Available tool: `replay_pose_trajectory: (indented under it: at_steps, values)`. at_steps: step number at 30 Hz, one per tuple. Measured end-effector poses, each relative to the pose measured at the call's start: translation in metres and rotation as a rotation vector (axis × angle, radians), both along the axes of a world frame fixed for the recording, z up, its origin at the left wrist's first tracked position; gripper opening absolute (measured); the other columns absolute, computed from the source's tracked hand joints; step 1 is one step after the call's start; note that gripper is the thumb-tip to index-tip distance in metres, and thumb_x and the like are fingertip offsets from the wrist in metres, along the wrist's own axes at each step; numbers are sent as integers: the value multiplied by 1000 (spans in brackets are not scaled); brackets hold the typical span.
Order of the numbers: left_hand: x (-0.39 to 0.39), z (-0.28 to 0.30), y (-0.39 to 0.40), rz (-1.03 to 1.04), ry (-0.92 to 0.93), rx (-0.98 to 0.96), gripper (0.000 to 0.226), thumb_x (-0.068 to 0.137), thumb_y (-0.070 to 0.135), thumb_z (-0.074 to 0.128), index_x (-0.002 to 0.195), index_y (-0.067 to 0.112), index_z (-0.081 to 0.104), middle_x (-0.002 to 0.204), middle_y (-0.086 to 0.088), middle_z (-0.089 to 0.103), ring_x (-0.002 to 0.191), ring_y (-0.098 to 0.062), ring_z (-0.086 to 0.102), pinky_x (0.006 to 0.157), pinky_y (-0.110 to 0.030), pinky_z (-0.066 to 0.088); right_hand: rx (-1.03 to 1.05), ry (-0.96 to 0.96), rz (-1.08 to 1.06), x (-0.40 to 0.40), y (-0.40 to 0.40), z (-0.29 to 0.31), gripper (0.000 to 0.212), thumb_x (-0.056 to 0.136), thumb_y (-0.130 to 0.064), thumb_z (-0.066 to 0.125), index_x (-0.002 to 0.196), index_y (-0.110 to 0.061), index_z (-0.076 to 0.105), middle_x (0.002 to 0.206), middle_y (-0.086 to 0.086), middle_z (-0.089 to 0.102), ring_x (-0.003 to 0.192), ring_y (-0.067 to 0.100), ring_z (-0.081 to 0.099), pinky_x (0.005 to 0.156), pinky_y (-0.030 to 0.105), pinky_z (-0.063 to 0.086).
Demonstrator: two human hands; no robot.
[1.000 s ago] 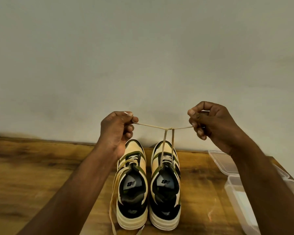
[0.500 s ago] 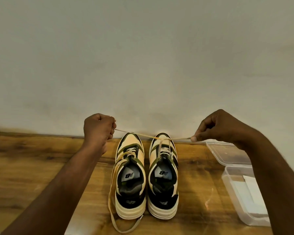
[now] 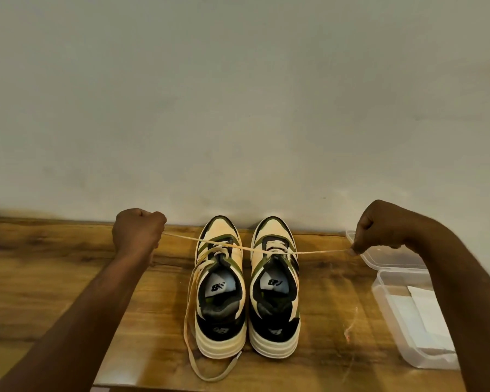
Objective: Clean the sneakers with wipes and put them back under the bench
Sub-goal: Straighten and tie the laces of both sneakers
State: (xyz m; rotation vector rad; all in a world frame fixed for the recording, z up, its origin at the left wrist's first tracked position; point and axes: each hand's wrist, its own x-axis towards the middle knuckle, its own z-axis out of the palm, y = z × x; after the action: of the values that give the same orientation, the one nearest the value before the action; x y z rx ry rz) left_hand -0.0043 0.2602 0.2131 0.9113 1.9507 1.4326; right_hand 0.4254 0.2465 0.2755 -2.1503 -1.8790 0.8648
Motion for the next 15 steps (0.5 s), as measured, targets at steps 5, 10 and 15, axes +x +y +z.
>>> replay_pose_trajectory:
  at_steps: [5,10,15]
  values:
    - [-4,4,-2,51,86,-38,15,73,3,58,68,-11,60,51,-11,54,45,-28,53,59,-35,47,-32,-195,22,-15,10,-6,26,69,-18,96,82,-2,81,62,3,60,42,9,47,48,25,37]
    - [-1,6,-8,-40,267,-144,25,85,4,64,60,0,65,54,-13,68,57,-33,71,77,-43,62,-11,-334,55,-23,16,-16,32,66,-29,97,85,-8,81,82,3,69,79,20,67,72,33,55]
    - [6,-5,-7,-190,389,-224,18,89,5,66,71,5,66,52,-9,70,57,-27,74,83,-44,63,-24,-391,67,-32,16,-22,29,64,-35,97,73,-16,77,57,-4,71,59,12,72,73,32,60]
